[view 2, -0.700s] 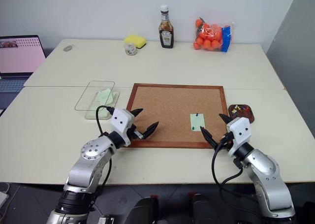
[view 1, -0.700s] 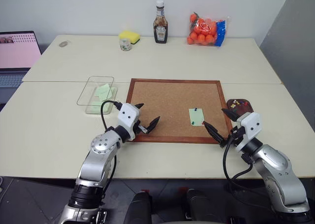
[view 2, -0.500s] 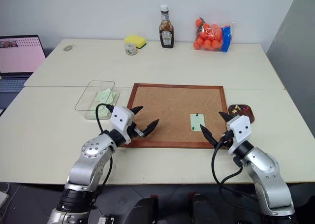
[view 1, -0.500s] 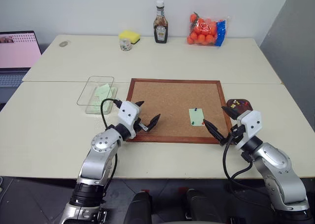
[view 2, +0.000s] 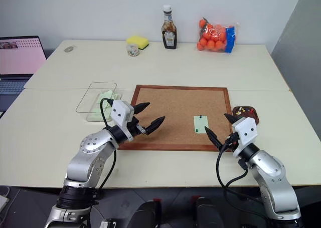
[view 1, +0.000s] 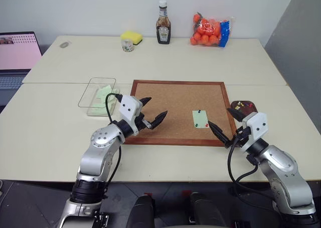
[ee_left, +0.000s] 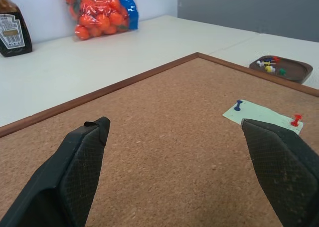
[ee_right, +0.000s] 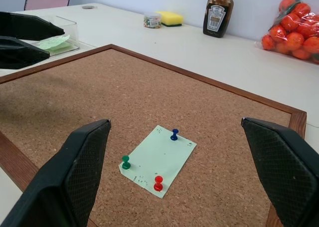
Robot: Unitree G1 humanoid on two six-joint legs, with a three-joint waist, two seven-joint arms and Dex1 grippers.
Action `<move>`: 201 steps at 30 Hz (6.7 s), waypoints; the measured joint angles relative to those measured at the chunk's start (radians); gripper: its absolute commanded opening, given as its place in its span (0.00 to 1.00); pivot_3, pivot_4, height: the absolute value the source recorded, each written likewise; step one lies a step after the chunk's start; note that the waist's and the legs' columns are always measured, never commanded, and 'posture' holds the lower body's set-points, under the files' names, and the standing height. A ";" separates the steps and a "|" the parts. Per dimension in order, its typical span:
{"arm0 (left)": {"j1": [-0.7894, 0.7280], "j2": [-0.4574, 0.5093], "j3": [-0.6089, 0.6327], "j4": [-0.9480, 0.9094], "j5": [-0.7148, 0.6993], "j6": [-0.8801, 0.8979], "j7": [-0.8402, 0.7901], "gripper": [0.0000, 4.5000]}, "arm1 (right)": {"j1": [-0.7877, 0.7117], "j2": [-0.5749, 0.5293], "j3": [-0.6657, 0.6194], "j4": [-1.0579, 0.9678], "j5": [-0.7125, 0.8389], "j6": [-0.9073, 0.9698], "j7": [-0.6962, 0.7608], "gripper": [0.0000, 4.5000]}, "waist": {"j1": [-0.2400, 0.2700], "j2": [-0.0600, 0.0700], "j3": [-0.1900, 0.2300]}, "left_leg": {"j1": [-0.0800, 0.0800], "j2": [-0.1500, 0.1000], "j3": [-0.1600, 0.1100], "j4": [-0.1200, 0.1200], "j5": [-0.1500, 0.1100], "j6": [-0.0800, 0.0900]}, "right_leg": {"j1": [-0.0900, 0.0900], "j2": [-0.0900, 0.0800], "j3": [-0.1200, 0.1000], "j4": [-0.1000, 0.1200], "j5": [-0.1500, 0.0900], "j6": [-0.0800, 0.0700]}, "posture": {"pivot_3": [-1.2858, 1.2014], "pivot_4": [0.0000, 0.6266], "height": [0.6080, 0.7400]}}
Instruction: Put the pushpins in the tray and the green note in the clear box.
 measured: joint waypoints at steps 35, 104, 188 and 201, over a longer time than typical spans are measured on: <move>-0.081 0.032 -0.136 0.220 0.087 -0.057 -0.190 0.63 | -0.092 -0.048 0.023 -0.066 -0.002 0.262 -0.051 1.00 | 0.000 0.000 0.000 | -0.001 0.000 0.000 0.000 0.000 0.000 | -0.001 0.000 0.000 0.000 0.000 0.000 | 0.52 0.24 1.00; -0.063 0.013 -0.154 0.237 0.177 -0.083 -0.155 0.00 | -0.481 0.140 0.159 0.416 -0.124 0.350 -0.125 0.00 | -0.004 0.000 0.000 | -0.001 0.000 0.000 0.000 0.000 0.001 | -0.002 0.000 0.000 0.000 0.000 0.000 | 0.52 0.24 1.00; -0.130 0.039 -0.199 0.258 0.152 -0.066 -0.294 0.00 | -0.112 -0.037 -0.012 -0.009 0.008 0.339 -0.059 0.71 | -0.005 0.000 0.000 | -0.001 -0.001 0.002 0.000 -0.001 0.002 | -0.001 0.000 0.001 -0.001 0.000 0.001 | 0.52 0.24 1.00; -0.129 0.039 -0.216 0.297 0.184 -0.111 -0.302 0.00 | -0.156 -0.008 0.109 0.100 -0.045 0.299 -0.049 0.71 | -0.002 0.000 0.000 | -0.001 -0.001 0.001 0.000 -0.001 0.002 | -0.001 -0.001 0.001 -0.001 0.000 0.001 | 0.52 0.24 1.00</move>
